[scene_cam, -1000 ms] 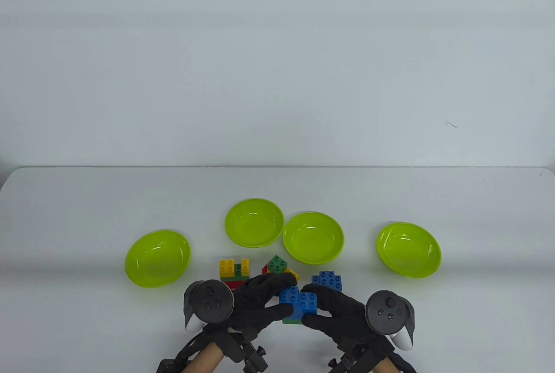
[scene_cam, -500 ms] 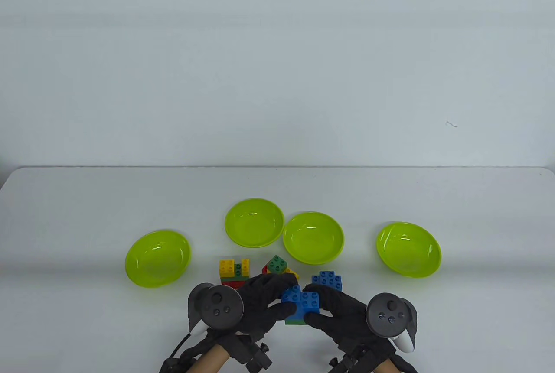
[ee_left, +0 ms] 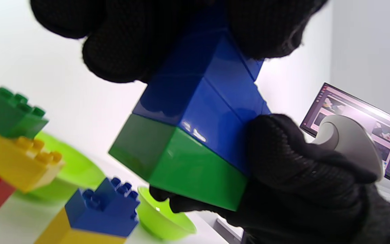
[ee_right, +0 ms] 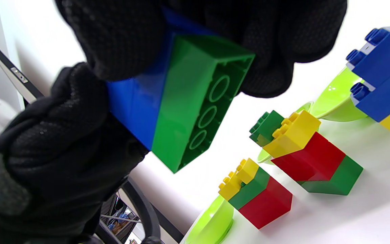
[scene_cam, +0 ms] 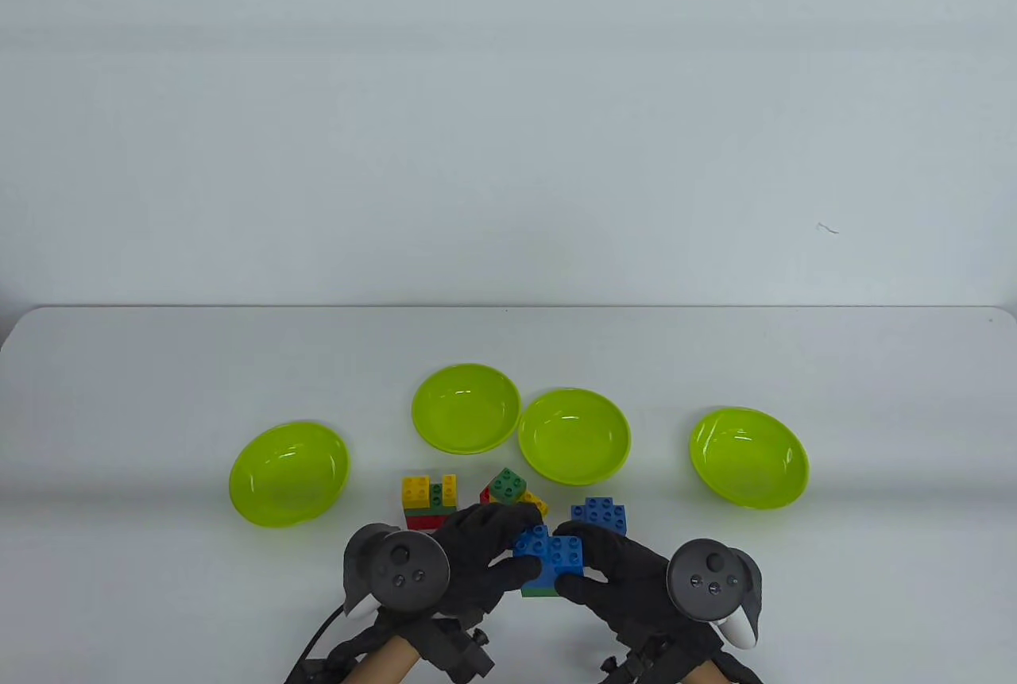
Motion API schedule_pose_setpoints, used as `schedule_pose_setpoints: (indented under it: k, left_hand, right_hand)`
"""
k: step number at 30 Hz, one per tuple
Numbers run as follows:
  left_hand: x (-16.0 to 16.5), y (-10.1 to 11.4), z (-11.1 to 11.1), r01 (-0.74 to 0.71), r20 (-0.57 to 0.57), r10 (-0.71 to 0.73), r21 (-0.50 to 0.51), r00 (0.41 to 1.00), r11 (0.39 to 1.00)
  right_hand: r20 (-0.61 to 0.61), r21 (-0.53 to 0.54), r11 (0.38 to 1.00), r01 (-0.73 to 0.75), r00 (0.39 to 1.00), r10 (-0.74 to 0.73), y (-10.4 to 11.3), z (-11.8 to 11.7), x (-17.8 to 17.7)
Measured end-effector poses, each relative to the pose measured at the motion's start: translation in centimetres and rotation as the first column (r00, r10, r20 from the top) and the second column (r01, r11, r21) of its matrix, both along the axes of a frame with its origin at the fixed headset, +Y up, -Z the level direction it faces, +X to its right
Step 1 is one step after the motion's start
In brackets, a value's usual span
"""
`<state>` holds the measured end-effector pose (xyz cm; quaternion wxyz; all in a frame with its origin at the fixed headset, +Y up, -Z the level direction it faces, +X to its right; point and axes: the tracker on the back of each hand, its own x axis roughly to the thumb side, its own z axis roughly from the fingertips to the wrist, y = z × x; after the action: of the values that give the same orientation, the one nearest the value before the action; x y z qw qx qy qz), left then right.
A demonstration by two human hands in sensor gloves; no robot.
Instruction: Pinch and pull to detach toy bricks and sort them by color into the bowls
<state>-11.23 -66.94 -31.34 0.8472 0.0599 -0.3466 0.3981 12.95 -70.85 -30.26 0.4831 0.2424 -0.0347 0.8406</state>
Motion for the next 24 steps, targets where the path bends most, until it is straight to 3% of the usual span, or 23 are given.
schedule_pose_setpoints:
  k: [2,5,6,9,12,14,18,24]
  left_hand:
    - [-0.3,0.0,-0.3,-0.018,0.002,0.018,-0.032,1.000,0.999]
    - [-0.8,-0.8,-0.8,-0.130,0.026,0.135,-0.156,0.990,0.979]
    - [-1.0,-0.7,-0.9,-0.140,0.031,0.146,-0.148,0.989,0.979]
    - [-1.8,0.4,-0.9,-0.129,-0.012,0.129,-0.060,0.992,0.990]
    - [-4.5,2.1,-1.1,-0.044,-0.139,0.056,0.084,0.989,0.995]
    - [-6.6,2.4,-1.5,0.032,-0.231,-0.003,0.123,0.973,0.992]
    - [-11.3,1.4,-3.3,0.176,-0.425,-0.123,0.086,0.897,0.981]
    - [-16.7,-2.3,-6.4,0.343,-0.580,-0.345,-0.117,0.739,0.932]
  right_hand:
    - [-0.010,-0.013,1.000,0.018,1.000,-0.018,-0.1,0.0,-0.1]
    - [-0.013,0.039,0.998,-0.052,0.999,0.053,0.1,0.1,-0.1]
    - [-0.010,0.029,0.999,-0.037,0.999,0.037,0.2,0.1,-0.1]
    - [0.005,0.032,0.999,-0.027,1.000,0.027,0.2,0.2,0.1]
    - [0.017,0.028,1.000,-0.014,1.000,0.013,0.4,0.4,0.7]
    - [0.024,0.029,1.000,0.002,1.000,-0.002,0.5,0.4,1.0]
    - [0.035,0.029,0.999,0.015,0.999,-0.016,0.8,0.4,1.4]
    - [0.024,0.020,1.000,0.019,1.000,-0.020,0.6,0.5,1.1]
